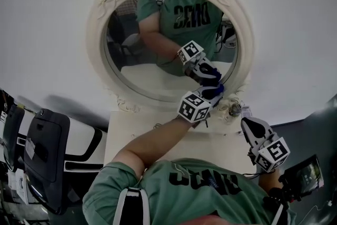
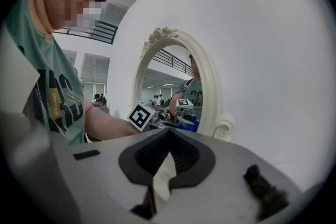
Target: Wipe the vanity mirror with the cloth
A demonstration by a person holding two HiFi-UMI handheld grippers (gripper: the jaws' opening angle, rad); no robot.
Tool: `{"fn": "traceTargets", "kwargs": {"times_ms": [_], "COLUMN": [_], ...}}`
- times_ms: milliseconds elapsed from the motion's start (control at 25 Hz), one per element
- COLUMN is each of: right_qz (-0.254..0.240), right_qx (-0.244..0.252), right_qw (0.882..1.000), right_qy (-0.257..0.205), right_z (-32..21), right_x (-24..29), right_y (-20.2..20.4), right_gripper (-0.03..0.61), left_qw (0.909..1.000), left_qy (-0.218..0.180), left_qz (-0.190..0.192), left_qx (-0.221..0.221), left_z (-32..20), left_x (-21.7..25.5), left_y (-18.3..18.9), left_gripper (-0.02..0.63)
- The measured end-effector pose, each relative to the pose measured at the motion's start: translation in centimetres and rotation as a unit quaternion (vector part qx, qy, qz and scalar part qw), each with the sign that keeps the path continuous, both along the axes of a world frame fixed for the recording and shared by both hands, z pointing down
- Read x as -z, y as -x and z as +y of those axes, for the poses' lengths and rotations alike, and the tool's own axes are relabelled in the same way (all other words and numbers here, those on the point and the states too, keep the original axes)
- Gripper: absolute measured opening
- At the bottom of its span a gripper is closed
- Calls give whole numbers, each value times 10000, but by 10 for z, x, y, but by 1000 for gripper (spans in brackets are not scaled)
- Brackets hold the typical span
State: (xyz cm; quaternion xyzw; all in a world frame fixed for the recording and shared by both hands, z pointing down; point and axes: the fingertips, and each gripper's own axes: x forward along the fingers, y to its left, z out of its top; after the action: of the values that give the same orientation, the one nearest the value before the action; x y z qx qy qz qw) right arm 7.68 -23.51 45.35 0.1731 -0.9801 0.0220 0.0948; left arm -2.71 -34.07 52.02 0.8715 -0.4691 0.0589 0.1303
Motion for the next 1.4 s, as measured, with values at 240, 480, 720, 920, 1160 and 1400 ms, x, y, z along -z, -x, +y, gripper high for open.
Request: {"fn": "traceTargets", "kwargs": {"times_ms": [240,480,720,920,1160,1400], "right_qz": [88,173,330,410,467,443], "right_qx": [133,491,766,776,676,614], "right_qw": [9999,9985,9960,9955,9962,9968], "right_qy": [-38,-165,-335,-349,-306,-253], "right_z": [7,19,34,38,33,27], "right_x": [6,12,18,21,20,13], "right_y": [14,48,73,77,73,64], "right_gripper": [12,12,12,12,12,12], "left_qw": [9965,9652,9296,8785,8357,8046], "left_qy": [-117,-92,-368,-447,-384,-485], "left_qz": [283,108,-1424,-3640,-4879,-5547], "left_qx": [778,2611,3380,3062,2491,2063], "left_z": [59,128,169,162,137,131], "left_x": [2,-12,-5,-15,-37,-44], "left_y": [86,242,301,301,290,278], "left_gripper": [52,52,52,52,52,52]}}
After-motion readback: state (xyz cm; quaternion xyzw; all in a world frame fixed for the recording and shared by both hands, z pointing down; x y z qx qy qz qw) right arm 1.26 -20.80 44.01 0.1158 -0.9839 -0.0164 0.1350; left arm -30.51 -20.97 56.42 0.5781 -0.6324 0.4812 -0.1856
